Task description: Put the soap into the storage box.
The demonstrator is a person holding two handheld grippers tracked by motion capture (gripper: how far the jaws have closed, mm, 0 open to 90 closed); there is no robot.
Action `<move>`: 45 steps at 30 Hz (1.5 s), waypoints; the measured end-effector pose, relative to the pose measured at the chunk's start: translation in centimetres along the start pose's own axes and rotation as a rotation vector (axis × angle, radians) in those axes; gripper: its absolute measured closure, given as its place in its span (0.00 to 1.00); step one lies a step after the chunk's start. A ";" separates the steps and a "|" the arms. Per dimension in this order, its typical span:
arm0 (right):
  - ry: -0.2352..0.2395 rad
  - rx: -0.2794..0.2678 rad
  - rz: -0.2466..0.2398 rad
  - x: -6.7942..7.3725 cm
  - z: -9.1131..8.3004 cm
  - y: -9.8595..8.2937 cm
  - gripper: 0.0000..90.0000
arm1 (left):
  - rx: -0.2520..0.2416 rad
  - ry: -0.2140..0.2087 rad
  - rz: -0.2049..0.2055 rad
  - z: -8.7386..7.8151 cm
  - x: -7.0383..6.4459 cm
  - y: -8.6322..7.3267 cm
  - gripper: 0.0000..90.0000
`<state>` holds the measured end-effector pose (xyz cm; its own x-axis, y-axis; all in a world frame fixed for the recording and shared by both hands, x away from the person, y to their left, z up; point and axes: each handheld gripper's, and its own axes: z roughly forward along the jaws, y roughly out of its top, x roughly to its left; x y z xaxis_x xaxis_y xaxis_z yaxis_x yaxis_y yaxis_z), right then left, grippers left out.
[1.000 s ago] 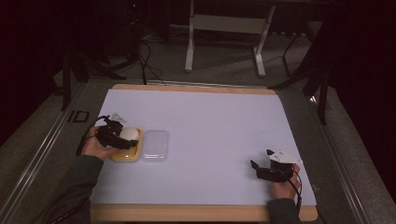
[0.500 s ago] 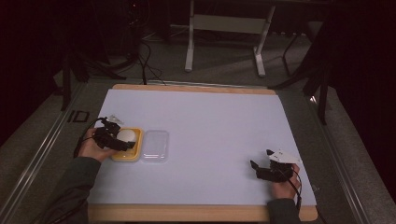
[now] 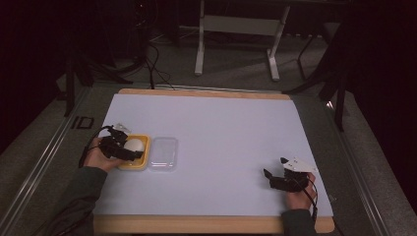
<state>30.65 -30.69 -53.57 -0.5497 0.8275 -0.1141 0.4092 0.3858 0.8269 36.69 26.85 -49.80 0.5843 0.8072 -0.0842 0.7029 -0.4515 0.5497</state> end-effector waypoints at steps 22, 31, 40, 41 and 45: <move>-0.004 0.017 -0.017 0.3 0.2 0.1 0.20 | -0.063 -0.042 0.019 -1.7 0.2 -0.1 0.21; -0.004 0.017 -0.016 0.3 0.1 0.1 0.20 | -0.116 -0.002 0.036 -3.2 -0.6 0.7 0.23; -0.006 0.019 -0.017 0.2 0.2 0.1 0.20 | -0.186 -0.016 0.073 -3.4 -2.6 0.8 0.32; -0.006 0.020 -0.018 0.3 0.2 0.1 0.20 | -0.186 -0.016 0.079 -3.3 -2.9 0.7 0.32; -0.005 0.022 -0.016 0.2 0.2 0.1 0.20 | -0.195 -0.017 0.110 -2.7 -4.5 0.5 0.34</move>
<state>30.72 -30.42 -53.64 -0.5526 0.8232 -0.1300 0.4161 0.4077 0.8128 33.35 24.00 -46.88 0.6611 0.7498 -0.0278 0.5436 -0.4531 0.7066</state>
